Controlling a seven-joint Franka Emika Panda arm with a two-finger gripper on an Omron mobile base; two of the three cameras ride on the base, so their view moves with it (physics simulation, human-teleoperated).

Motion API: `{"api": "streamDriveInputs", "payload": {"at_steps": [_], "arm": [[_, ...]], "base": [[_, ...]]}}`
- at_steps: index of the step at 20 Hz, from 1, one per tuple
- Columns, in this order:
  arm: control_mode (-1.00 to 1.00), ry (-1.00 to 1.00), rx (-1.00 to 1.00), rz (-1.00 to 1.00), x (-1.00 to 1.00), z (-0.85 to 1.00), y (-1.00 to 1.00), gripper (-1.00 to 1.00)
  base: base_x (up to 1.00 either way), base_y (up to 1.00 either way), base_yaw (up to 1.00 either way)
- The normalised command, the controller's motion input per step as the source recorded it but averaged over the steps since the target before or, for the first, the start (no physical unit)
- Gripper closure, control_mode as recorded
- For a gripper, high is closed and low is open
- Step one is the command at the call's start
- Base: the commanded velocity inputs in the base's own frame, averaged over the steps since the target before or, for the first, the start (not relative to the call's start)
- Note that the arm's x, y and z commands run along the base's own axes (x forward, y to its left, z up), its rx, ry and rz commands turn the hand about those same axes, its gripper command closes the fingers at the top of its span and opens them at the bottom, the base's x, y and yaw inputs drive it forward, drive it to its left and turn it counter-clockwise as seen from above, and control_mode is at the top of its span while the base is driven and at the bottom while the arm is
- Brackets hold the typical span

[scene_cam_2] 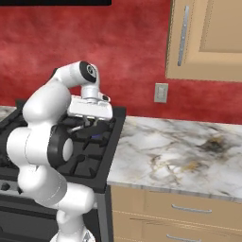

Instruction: Put the cucumber and eggplant in the pot. Retrieve the spatula and lightly stir the vegetables in the pot.

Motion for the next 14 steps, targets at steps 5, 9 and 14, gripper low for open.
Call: {"api": "streamDriveInputs", "payload": {"at_steps": [5,9,14], "arm": [[-1.00,0.10,0.03,0.00,0.23,0.00,-0.24,1.00],[-1.00,0.02,0.00,0.00,0.27,0.00,-0.17,1.00],[-1.00,0.01,0.00,-0.01,0.32,0.04,-0.12,1.00]], "base": [[0.00,0.00,0.00],[0.00,0.00,0.00],[0.00,0.00,0.00]]}}
